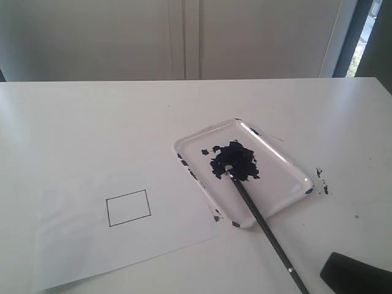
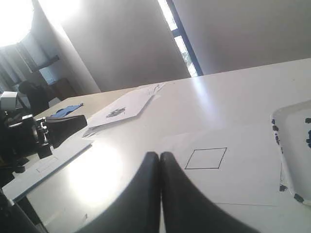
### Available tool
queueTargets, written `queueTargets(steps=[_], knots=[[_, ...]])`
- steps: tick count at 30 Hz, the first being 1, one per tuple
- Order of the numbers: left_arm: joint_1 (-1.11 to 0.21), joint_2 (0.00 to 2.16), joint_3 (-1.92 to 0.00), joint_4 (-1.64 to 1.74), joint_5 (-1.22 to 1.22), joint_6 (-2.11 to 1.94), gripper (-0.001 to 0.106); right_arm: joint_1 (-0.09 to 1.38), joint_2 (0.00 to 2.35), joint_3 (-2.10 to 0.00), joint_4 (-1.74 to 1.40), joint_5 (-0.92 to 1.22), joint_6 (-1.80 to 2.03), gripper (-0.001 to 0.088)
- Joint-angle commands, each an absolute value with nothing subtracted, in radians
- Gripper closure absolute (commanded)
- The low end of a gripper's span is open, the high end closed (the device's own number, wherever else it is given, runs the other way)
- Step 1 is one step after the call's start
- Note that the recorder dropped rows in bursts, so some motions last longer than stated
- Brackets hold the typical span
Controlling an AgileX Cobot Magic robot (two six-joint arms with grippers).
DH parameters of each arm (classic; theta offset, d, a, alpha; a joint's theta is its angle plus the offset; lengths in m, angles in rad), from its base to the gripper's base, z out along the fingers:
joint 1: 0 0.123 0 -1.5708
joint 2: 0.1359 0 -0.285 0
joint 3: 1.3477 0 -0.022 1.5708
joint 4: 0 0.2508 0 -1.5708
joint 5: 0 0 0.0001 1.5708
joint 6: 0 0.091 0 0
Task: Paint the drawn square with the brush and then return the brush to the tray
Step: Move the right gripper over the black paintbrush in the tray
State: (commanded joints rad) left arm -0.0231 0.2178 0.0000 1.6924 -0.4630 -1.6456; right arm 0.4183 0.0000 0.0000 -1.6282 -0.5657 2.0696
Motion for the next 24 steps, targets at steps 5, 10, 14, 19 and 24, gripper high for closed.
queueTargets(steps=[5,10,14,19,24], knots=[[-0.023,0.218,0.000,1.692,-0.463,-1.644,0.105,0.418,0.000,0.000,-1.628,-0.565,2.070,0.0868],[-0.023,0.218,0.000,1.692,-0.463,-1.644,0.105,0.418,0.000,0.000,-1.635,-0.539,2.070,0.0868],[-0.023,0.218,0.000,1.692,-0.463,-1.644,0.105,0.418,0.000,0.000,-1.619,-0.539,2.070,0.0868],[-0.023,0.218,0.000,1.692,-0.463,-1.644,0.105,0.418,0.000,0.000,-1.595,-0.508,2.070,0.0868],[-0.023,0.218,0.000,1.692,-0.469,-1.644,0.105,0.418,0.001,-0.043,-1.597,-0.446,2.070,0.0868]])
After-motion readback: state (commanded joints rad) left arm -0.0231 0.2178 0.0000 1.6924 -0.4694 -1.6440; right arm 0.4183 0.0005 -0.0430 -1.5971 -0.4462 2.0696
